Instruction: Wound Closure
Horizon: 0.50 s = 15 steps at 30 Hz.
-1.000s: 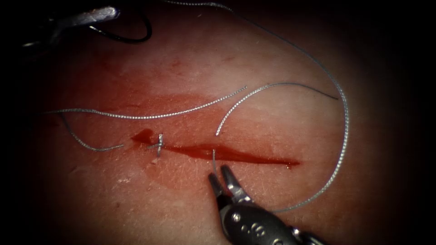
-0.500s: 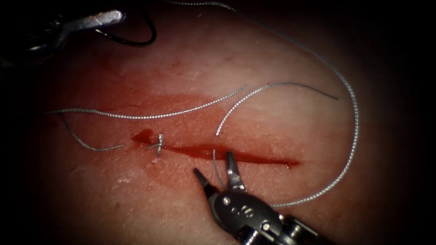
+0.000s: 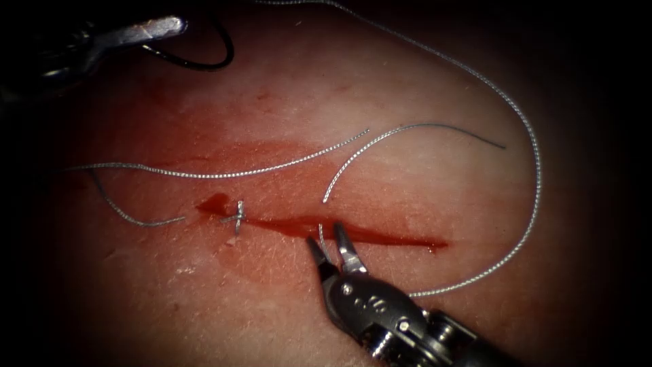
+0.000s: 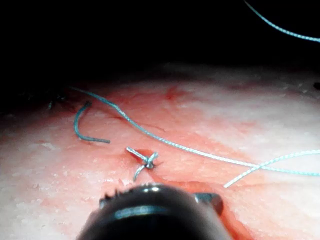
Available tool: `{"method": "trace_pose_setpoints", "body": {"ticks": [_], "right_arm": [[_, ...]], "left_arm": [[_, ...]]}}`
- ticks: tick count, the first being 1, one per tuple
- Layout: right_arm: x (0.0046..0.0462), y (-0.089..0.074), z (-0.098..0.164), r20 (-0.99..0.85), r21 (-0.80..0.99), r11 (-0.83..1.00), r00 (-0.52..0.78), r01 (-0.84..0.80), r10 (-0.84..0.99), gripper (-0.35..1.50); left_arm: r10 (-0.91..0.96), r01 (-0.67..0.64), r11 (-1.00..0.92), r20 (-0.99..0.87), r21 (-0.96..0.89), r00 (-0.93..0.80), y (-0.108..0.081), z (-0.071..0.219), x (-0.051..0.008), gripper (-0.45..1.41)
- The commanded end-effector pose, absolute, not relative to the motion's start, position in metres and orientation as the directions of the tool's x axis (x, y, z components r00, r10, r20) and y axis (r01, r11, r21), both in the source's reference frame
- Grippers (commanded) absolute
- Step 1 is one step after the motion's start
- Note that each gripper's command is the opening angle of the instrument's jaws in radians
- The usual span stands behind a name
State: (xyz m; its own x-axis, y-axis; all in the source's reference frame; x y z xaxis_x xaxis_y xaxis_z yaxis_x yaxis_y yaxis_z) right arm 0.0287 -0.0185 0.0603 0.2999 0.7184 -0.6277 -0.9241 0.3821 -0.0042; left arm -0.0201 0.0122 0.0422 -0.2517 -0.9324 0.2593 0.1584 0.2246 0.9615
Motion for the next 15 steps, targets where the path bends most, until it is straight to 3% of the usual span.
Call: {"method": "trace_pose_setpoints", "body": {"ticks": [1,6,12,15], "right_arm": [[0.0293,-0.0173,0.0599,-0.632,0.000,0.375,0.290,-0.927,0.718,-0.10],[0.0293,-0.0173,0.0599,-0.632,0.003,0.370,0.285,-0.929,0.720,-0.10],[0.0292,-0.0175,0.0601,-0.635,0.010,0.346,0.261,-0.938,0.727,-0.35],[0.0288,-0.0176,0.0600,-0.632,0.011,0.337,0.254,-0.941,0.732,-0.35]], "left_arm": [[-0.929,0.155,0.231,0.265,0.961,-0.257,0.0133,0.0412,-0.0203,-0.40],[-0.929,0.155,0.231,0.265,0.961,-0.257,0.0132,0.0412,-0.0203,-0.38],[-0.930,0.152,0.232,0.265,0.961,-0.256,0.0132,0.0412,-0.0203,-0.38],[-0.930,0.152,0.232,0.265,0.961,-0.256,0.0132,0.0412,-0.0203,-0.38]]}}
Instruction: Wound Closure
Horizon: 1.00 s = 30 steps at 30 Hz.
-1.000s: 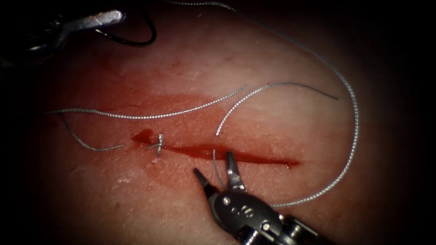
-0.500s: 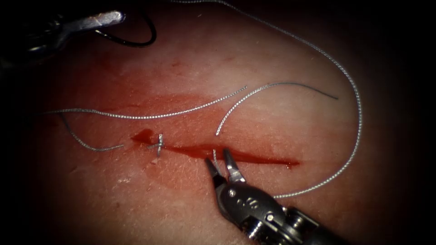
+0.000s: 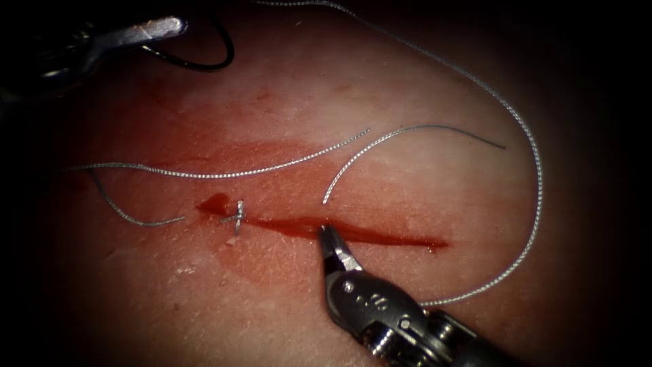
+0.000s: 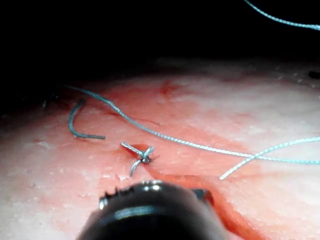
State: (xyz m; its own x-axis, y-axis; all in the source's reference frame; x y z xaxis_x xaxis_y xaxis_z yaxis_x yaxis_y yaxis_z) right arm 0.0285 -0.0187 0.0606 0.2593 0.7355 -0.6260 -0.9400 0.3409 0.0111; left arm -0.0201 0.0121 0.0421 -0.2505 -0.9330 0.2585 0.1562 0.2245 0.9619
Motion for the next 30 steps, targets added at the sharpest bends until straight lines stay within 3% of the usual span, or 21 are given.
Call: {"method": "trace_pose_setpoints", "body": {"ticks": [1,7,12,18,24,27,30], "right_arm": [[0.0287,-0.018,0.060,-0.631,0.011,0.335,0.254,-0.942,0.733,-0.35],[0.0270,-0.019,0.059,-0.614,0.006,0.328,0.256,-0.945,0.747,-0.35],[0.0213,-0.019,0.058,-0.601,-0.025,0.293,0.249,-0.956,0.760,-0.35],[0.0098,-0.018,0.057,-0.585,-0.107,0.217,0.238,-0.970,0.775,-0.35],[0.0012,-0.017,0.057,-0.580,-0.177,0.161,0.235,-0.971,0.780,-0.35],[-0.0010,-0.016,0.057,-0.578,-0.192,0.148,0.233,-0.970,0.782,-0.35],[-0.0006,-0.017,0.056,-0.579,-0.178,0.141,0.220,-0.974,0.785,-0.35]], "left_arm": [[-0.930,0.152,0.232,0.265,0.961,-0.256,0.013,0.041,-0.0203,-0.38],[-0.930,0.150,0.232,0.265,0.961,-0.254,0.013,0.041,-0.0203,-0.38],[-0.930,0.150,0.232,0.264,0.961,-0.254,0.013,0.041,-0.0202,-0.38],[-0.930,0.150,0.232,0.264,0.961,-0.254,0.013,0.041,-0.0202,-0.38],[-0.930,0.150,0.232,0.264,0.961,-0.254,0.013,0.041,-0.0203,-0.43],[-0.930,0.150,0.232,0.264,0.961,-0.255,0.013,0.041,-0.0204,-0.45],[-0.930,0.151,0.232,0.265,0.961,-0.255,0.013,0.041,-0.0205,-0.45]]}}
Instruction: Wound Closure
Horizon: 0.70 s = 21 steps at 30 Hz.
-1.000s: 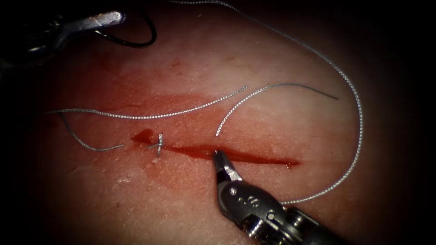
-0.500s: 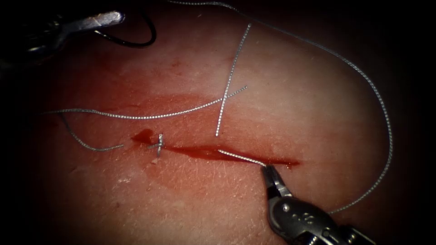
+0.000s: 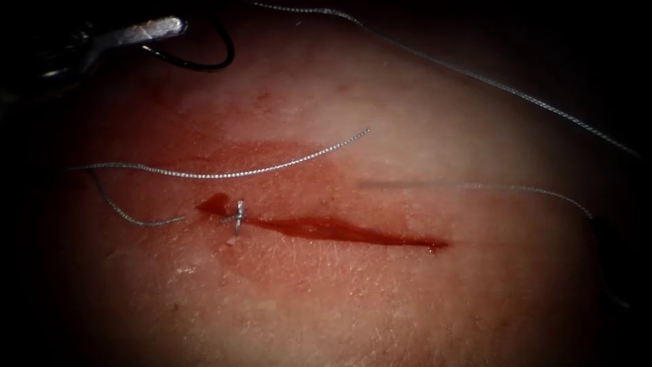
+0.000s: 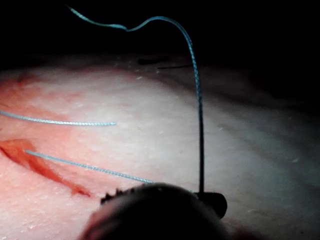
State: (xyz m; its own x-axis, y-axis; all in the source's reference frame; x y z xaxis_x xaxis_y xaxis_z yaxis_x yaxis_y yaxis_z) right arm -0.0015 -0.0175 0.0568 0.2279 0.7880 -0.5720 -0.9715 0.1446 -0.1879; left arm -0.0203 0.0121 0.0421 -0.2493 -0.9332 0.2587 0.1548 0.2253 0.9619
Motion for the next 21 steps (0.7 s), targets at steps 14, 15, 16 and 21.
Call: {"method": "trace_pose_setpoints", "body": {"ticks": [14,15,16,21], "right_arm": [[0.0076,-0.018,0.055,-0.614,-0.053,0.189,0.181,-0.981,0.768,1.18],[0.0083,-0.018,0.056,-0.623,-0.028,0.233,0.199,-0.972,0.757,1.20],[0.0090,-0.018,0.056,-0.636,0.005,0.254,0.193,-0.967,0.747,1.20],[0.0149,-0.019,0.055,-0.699,0.231,0.301,0.057,-0.925,0.712,1.20]], "left_arm": [[-0.935,0.135,0.239,0.265,0.962,-0.237,0.013,0.041,-0.0207,-0.45],[-0.939,0.124,0.243,0.265,0.962,-0.219,0.013,0.041,-0.0209,-0.45],[-0.945,0.119,0.248,0.267,0.961,-0.187,0.012,0.042,-0.0213,-0.45],[-0.921,0.217,0.370,0.387,0.903,-0.041,0.010,0.044,-0.0244,-0.45]]}}
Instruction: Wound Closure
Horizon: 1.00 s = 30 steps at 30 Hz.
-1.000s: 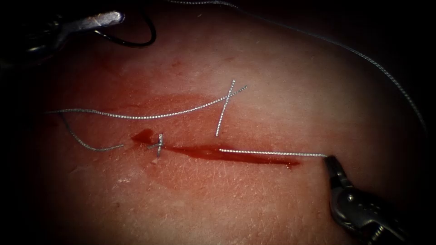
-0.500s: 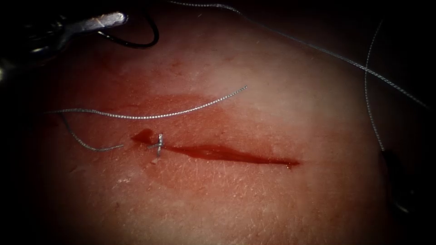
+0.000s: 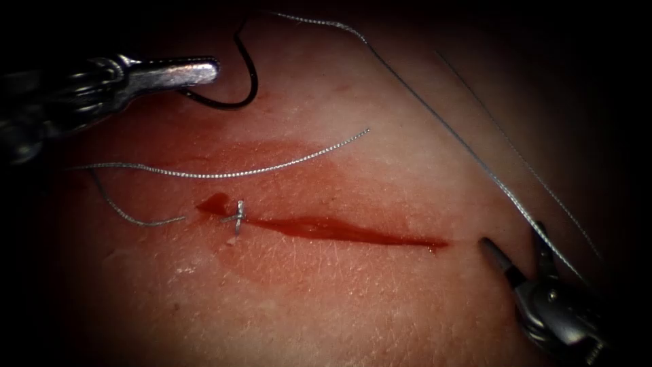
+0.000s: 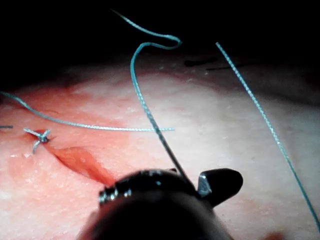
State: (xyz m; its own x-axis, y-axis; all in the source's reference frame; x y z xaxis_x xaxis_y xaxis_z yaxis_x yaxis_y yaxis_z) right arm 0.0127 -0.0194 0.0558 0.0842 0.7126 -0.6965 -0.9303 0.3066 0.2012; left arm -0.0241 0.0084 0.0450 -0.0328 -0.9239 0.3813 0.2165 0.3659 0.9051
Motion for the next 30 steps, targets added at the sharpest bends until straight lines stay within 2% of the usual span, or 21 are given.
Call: {"method": "trace_pose_setpoints", "body": {"ticks": [1,2,3,4,5,6,7,8,9,11,14,15,16,17,19,22,23,24,27,28,30], "right_arm": [[0.0166,-0.020,0.055,-0.693,0.289,0.268,-0.007,-0.919,0.721,1.06],[0.0178,-0.020,0.054,-0.682,0.336,0.238,-0.061,-0.911,0.729,0.93],[0.0190,-0.020,0.054,-0.673,0.371,0.221,-0.097,-0.902,0.733,0.93],[0.0205,-0.020,0.054,-0.679,0.410,0.234,-0.124,-0.882,0.723,1.01],[0.0230,-0.021,0.054,-0.668,0.527,0.231,-0.230,-0.818,0.708,1.08],[0.0245,-0.021,0.054,-0.648,0.598,0.224,-0.301,-0.769,0.700,0.88],[0.0254,-0.021,0.054,-0.652,0.620,0.228,-0.332,-0.750,0.682,0.84],[0.0262,-0.022,0.054,-0.635,0.651,0.192,-0.389,-0.734,0.668,0.68],[0.0268,-0.022,0.054,-0.641,0.649,0.178,-0.405,-0.740,0.652,0.66],[0.0286,-0.022,0.053,-0.638,0.658,0.185,-0.409,-0.730,0.652,0.88],[0.0301,-0.022,0.053,-0.566,0.730,0.179,-0.435,-0.660,0.701,0.84],[0.0303,-0.021,0.053,-0.508,0.788,0.218,-0.408,-0.576,0.758,0.94],[0.0303,-0.021,0.053,-0.455,0.825,0.198,-0.415,-0.529,0.788,0.94],[0.0301,-0.021,0.053,-0.270,0.908,0.065,-0.462,-0.413,0.845,0.94],[0.0291,-0.019,0.052,-0.052,0.928,-0.158,-0.536,-0.338,0.843,0.88],[0.0260,-0.014,0.051,-0.019,0.908,-0.232,-0.589,-0.348,0.808,0.69],[0.0252,-0.014,0.051,-0.023,0.903,-0.247,-0.614,-0.351,0.789,0.69],[0.0233,-0.013,0.052,-0.031,0.908,-0.249,-0.646,-0.337,0.763,0.12],[0.0212,-0.012,0.053,-0.031,0.927,-0.220,-0.647,-0.304,0.762,0.21],[0.0191,-0.012,0.054,-0.024,0.944,-0.183,-0.614,-0.273,0.789,0.47],[0.0182,-0.010,0.055,-0.045,0.946,-0.158,-0.600,-0.281,0.799,0.54]], "left_arm": [[-0.908,0.232,0.403,0.418,0.885,-0.016,0.009,0.045,-0.0252,-0.45],[-0.902,0.241,0.419,0.432,0.876,-0.002,0.008,0.046,-0.0258,-0.45],[-0.887,0.247,0.451,0.462,0.858,0.015,0.008,0.046,-0.0263,-0.45],[-0.871,0.253,0.482,0.491,0.839,0.033,0.008,0.047,-0.0267,-0.45],[-0.823,0.266,0.561,0.562,0.784,0.079,0.007,0.049,-0.0275,-0.45],[-0.774,0.283,0.626,0.625,0.727,0.106,0.006,0.051,-0.0277,-0.45],[-0.751,0.297,0.651,0.651,0.699,0.115,0.006,0.051,-0.0276,-0.45],[-0.728,0.314,0.674,0.674,0.669,0.126,0.007,0.052,-0.0275,-0.45],[-0.692,0.327,0.708,0.708,0.626,0.142,0.007,0.053,-0.0273,-0.45],[-0.600,0.319,0.788,0.774,0.527,0.203,0.007,0.054,-0.0267,-0.45],[-0.479,0.314,0.864,0.835,0.393,0.271,0.007,0.054,-0.0262,-0.45],[-0.418,0.301,0.894,0.859,0.332,0.295,0.007,0.054,-0.0262,-0.45],[-0.392,0.294,0.906,0.868,0.305,0.305,0.007,0.054,-0.0262,-0.45],[-0.316,0.260,0.937,0.887,0.235,0.336,0.007,0.054,-0.0263,-0.45],[-0.193,0.168,0.977,0.895,0.135,0.402,0.006,0.055,-0.0265,-0.45],[-0.035,0.032,0.999,0.866,0.022,0.498,0.005,0.056,-0.0269,-0.45],[-0.009,0.010,1.000,0.863,0.005,0.505,0.004,0.057,-0.0269,-0.45],[0.061,-0.051,0.998,0.863,-0.041,0.502,0.004,0.057,-0.0270,-0.45],[0.125,-0.110,0.991,0.866,-0.082,0.483,0.004,0.057,-0.0270,-0.45],[0.167,-0.153,0.983,0.862,-0.105,0.479,0.004,0.057,-0.0271,-0.45],[0.181,-0.174,0.979,0.857,-0.109,0.482,0.003,0.057,-0.0277,-0.45]]}}
